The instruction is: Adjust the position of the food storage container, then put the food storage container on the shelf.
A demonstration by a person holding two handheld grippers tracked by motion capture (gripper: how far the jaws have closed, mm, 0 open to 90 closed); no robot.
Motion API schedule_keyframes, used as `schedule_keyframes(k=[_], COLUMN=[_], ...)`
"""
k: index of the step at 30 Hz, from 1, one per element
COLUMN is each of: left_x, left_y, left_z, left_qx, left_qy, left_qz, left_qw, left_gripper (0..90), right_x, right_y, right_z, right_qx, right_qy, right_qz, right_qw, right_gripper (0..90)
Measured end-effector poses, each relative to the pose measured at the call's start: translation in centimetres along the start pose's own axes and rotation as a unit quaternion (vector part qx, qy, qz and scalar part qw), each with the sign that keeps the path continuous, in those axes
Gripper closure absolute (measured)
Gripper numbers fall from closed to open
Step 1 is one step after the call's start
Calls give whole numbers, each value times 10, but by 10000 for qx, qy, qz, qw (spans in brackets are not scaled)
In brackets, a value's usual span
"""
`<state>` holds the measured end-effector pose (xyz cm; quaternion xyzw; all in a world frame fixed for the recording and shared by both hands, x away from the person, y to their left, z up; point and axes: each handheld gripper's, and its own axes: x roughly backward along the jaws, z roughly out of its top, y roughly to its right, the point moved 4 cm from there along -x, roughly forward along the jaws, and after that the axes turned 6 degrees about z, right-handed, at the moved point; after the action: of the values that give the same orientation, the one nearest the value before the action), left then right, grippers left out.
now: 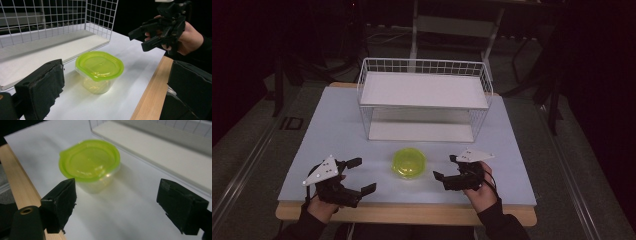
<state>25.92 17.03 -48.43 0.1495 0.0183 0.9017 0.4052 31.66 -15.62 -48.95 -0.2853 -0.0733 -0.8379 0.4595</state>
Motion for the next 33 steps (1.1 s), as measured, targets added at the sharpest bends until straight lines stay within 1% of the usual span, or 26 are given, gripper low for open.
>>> schedule_keyframes(k=[2,4,5,6,7,8,9,11,12,14,16,18,19,20,21,22,23,24,25,26,27,28,30,31,32,33], left_x=[-2,-6,-6,-9,-11,-14,-14,-16,-21,-24,-28,-35,-37,-39,-42,-42,-47,-47,-52,-52,-59,-63,-69,-71,-71,-77], left_y=[-1,-1,-1,-1,-1,0,0,-1,-3,-4,-5,-9,-11,-12,-13,-13,-15,-15,-16,-16,-17,-18,-22,-23,-23,-26], left_z=[1,3,3,5,7,11,11,13,17,18,21,25,26,26,26,26,27,27,28,28,27,26,24,23,23,19], left_qx=[38,58,58,73,105,166,166,194,203,178,193,337,347,345,341,341,428,428,591,591,734,841,1085,1261,1261,1497], left_qy=[-17,-146,-146,-280,-349,-511,-511,-574,-708,-763,-829,-899,-947,-986,-1033,-1033,-1111,-1111,-1179,-1179,-1388,-1485,-1642,-1645,-1645,-1783], left_qz=[-4,-42,-42,-145,-199,-378,-378,-425,-515,-517,-524,-470,-388,-345,-264,-264,-195,-195,-125,-125,109,117,273,211,211,291], left_qw=[10000,9999,9999,9995,9991,9978,9978,9973,9960,9956,9950,9943,9941,9939,9937,9937,9927,9927,9912,9912,9875,9853,9801,9781,9781,9721], left_gripper=[15,15,15,15,15,15,15,15,15,15,15,15,15,16,16,16,16,16,16,34,44,45,75,115,160,160], right_x=[1,2,2,3,5,6,6,6,8,9,10,9,9,9,8,8,5,4,3,1,0,-2,-6,-8,-10,-14], right_y=[-1,-3,-3,-4,-7,-9,-10,-10,-14,-14,-16,-16,-15,-14,-13,-13,-11,-10,-10,-9,-9,-9,-8,-6,-4,-2], right_z=[2,4,4,6,9,12,13,13,18,19,21,26,27,29,30,30,33,34,35,37,39,40,42,42,42,42], right_qx=[52,166,166,255,415,514,582,582,605,573,539,587,552,443,392,392,219,190,148,95,24,-5,-167,-257,-366,-556], right_qy=[1,3,3,28,29,49,41,41,-25,-42,-21,24,4,22,29,29,-24,-32,-40,-24,1,12,47,42,59,31], right_qz=[26,40,40,23,-27,-112,-199,-199,-296,-271,-332,-407,-444,-451,-420,-420,-434,-456,-443,-436,-382,-319,-216,-163,-101,-6], right_qw=[10000,9999,9999,9997,9991,9986,9981,9981,9977,9980,9980,9974,9975,9980,9983,9983,9988,9988,9989,9990,9993,9995,9996,9995,9993,9984], right_gripper=[161,161,161,160,160,145,145,145,142,141,135,134,135,136,139,139,140,139,137,130,119,116,116,116,117,117])
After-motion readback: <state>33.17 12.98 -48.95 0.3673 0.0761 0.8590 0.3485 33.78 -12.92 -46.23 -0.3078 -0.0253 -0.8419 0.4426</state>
